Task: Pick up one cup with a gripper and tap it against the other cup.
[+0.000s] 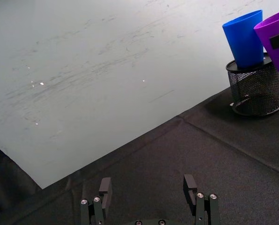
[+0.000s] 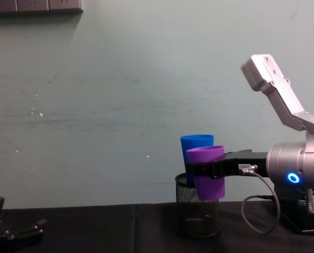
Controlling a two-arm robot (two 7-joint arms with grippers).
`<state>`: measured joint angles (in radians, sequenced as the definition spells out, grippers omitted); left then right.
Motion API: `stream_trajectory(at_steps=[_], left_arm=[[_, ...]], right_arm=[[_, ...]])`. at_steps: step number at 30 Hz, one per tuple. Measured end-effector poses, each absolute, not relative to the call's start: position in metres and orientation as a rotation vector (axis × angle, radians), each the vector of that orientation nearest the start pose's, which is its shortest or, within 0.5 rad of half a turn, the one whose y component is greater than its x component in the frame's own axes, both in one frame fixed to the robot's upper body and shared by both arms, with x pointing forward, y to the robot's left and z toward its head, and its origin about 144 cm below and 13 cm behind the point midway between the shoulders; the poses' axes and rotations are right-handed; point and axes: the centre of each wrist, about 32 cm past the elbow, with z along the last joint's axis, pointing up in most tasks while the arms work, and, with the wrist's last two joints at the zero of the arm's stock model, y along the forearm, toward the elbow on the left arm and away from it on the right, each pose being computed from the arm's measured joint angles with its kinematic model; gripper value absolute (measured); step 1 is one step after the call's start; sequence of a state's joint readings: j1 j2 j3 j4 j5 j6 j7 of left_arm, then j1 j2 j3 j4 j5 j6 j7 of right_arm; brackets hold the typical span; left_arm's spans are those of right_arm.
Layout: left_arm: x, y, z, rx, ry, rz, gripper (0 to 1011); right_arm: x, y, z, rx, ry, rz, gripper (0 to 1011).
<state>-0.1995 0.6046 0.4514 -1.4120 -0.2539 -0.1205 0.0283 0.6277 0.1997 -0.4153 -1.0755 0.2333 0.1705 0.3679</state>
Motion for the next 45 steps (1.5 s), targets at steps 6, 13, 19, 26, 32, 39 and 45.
stream_trajectory(at_steps=[6, 13, 19, 26, 32, 39, 45], left_arm=[[0.4886, 0.3097, 1.1398, 0.304, -0.285, 1.248, 1000], [0.4886, 0.3097, 1.1398, 0.304, -0.285, 1.248, 1000], [0.4886, 0.3097, 1.1398, 0.304, -0.285, 1.248, 1000], [0.4886, 0.3097, 1.1398, 0.304, -0.285, 1.248, 1000], [0.4886, 0.3097, 1.1398, 0.304, -0.285, 1.248, 1000], [0.4886, 0.3097, 1.1398, 0.304, -0.285, 1.248, 1000], [0.4886, 0.3097, 1.1398, 0.304, -0.285, 1.248, 1000]], right_arm=[[0.6148, -0.2038, 1.2181, -0.215, -0.009, -0.959, 738], [0.6148, -0.2039, 1.2181, -0.215, -0.009, -0.959, 738], [0.6148, -0.2039, 1.2181, -0.215, -0.009, -0.959, 738], [0.6148, -0.2039, 1.2181, -0.215, -0.009, -0.959, 737], [0.6148, -0.2039, 1.2181, -0.215, -0.009, -0.959, 738], [0.6148, -0.2039, 1.2181, -0.215, -0.008, -0.959, 738], [0.6148, -0.2039, 1.2181, -0.215, -0.009, -0.959, 738]])
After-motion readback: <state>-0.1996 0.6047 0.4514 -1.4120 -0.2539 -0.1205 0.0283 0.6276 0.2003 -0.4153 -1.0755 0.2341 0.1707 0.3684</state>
